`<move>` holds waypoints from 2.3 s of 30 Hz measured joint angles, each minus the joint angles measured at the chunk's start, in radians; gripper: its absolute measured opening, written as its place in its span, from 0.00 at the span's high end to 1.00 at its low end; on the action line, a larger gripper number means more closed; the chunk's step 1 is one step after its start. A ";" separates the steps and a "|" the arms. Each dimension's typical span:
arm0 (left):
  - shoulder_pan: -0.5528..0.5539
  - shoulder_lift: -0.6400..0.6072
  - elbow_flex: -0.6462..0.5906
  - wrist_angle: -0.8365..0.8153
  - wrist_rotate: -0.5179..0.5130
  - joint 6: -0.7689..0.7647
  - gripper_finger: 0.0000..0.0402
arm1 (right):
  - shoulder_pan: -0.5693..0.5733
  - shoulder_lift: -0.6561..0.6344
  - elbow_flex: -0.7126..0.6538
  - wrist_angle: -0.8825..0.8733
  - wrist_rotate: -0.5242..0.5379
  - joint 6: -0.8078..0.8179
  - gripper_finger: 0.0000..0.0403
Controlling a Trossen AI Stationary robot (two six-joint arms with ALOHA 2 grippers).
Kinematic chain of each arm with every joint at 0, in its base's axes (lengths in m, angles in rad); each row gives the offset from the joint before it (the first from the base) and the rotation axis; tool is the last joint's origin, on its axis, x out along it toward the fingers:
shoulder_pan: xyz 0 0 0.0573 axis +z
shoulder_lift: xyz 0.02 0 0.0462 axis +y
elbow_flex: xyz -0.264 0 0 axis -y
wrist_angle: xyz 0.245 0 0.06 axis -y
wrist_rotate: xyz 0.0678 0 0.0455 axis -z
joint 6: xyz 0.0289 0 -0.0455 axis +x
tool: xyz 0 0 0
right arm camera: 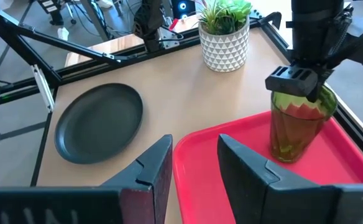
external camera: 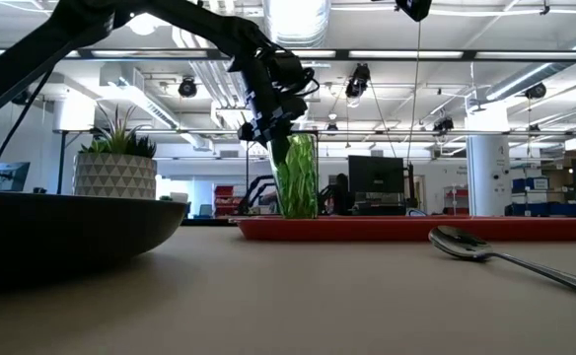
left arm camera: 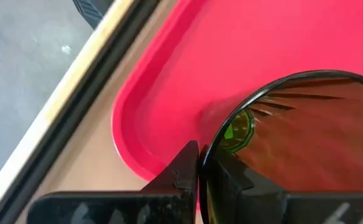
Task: Pick and place plate/cup/fork/spoon on tray
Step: Put the green cup on the top left of the red tray, then put the blue fork on the right of the red tray
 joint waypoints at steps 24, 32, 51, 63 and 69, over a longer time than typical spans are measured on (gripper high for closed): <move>0.000 -0.102 0.016 0.014 -0.009 0.004 0.71 | 0.000 -0.001 0.000 -0.005 0.000 -0.020 0.72; -0.004 -0.261 0.008 -0.097 -0.006 0.004 0.64 | 0.000 0.000 0.000 -0.005 0.000 -0.030 0.72; -0.148 -0.822 -0.028 -0.488 0.010 -0.156 0.63 | 0.048 0.017 0.000 -0.393 -0.059 0.316 0.72; -0.182 -1.045 -0.214 -0.444 0.004 -0.205 0.63 | 0.372 0.089 -0.019 -0.653 -0.109 0.922 0.72; -0.182 -1.101 -0.329 -0.401 0.002 -0.164 0.63 | 0.600 0.134 -0.056 -0.655 -0.074 1.262 0.72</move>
